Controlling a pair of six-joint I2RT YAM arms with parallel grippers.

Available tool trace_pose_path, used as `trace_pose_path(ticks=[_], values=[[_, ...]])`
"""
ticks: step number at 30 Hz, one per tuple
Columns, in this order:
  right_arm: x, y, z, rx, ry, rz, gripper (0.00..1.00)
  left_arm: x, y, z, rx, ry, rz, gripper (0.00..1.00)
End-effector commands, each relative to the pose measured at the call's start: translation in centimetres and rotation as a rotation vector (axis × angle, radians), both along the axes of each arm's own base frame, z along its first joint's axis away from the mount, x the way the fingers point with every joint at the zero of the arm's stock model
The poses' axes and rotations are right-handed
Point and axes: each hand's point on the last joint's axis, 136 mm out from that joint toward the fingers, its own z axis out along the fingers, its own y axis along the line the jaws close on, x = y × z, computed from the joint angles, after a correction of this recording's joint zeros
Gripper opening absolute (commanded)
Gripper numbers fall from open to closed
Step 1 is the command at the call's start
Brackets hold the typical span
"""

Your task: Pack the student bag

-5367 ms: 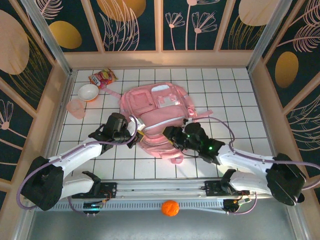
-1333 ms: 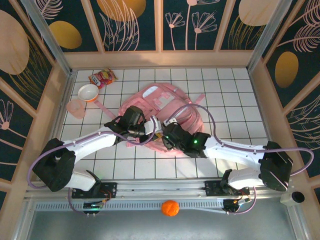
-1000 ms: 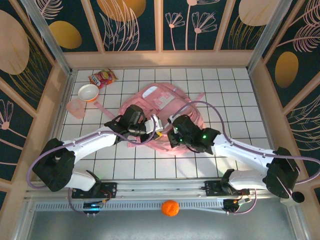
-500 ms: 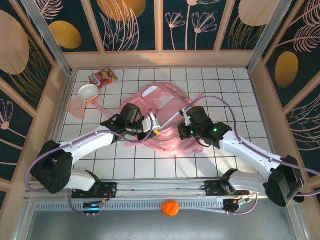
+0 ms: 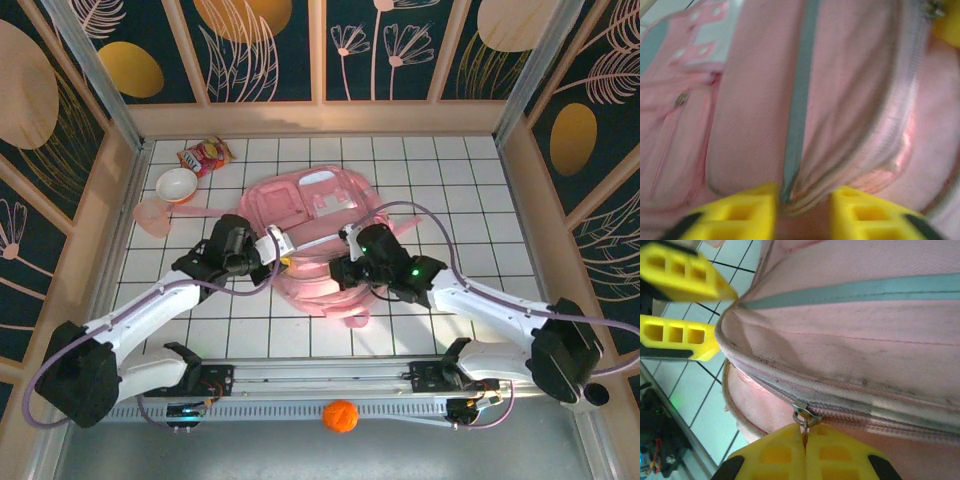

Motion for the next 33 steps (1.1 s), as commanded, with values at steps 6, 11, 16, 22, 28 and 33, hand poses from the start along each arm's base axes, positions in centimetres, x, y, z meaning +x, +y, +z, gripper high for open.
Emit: trace_pose_path(ticks=[6,11,16,22,28,33], values=[[-0.3,2.4,0.4,0.072,0.036,0.009,0.0,-3.3,-3.5,3.6,-0.166,-0.082,-0.209,0.67],[-0.2,2.5,0.1,0.033,0.04,0.033,0.0,-2.5,-5.5,1.7,-0.046,-0.104,-0.236,0.67],[-0.1,2.0,0.2,0.015,0.034,0.03,0.0,-1.2,-6.5,0.8,-0.021,-0.092,-0.239,0.39],[1.3,-1.8,-0.2,-0.033,0.029,-0.043,0.0,-0.2,-3.7,-0.6,0.066,-0.148,-0.142,0.0],[3.3,-6.4,-0.9,-0.1,0.023,-0.11,0.0,0.8,1.2,-1.1,0.153,-0.158,-0.026,0.0],[2.5,-3.5,-0.4,-0.056,0.029,0.002,0.0,1.0,1.9,-0.3,0.145,-0.165,0.011,0.1]])
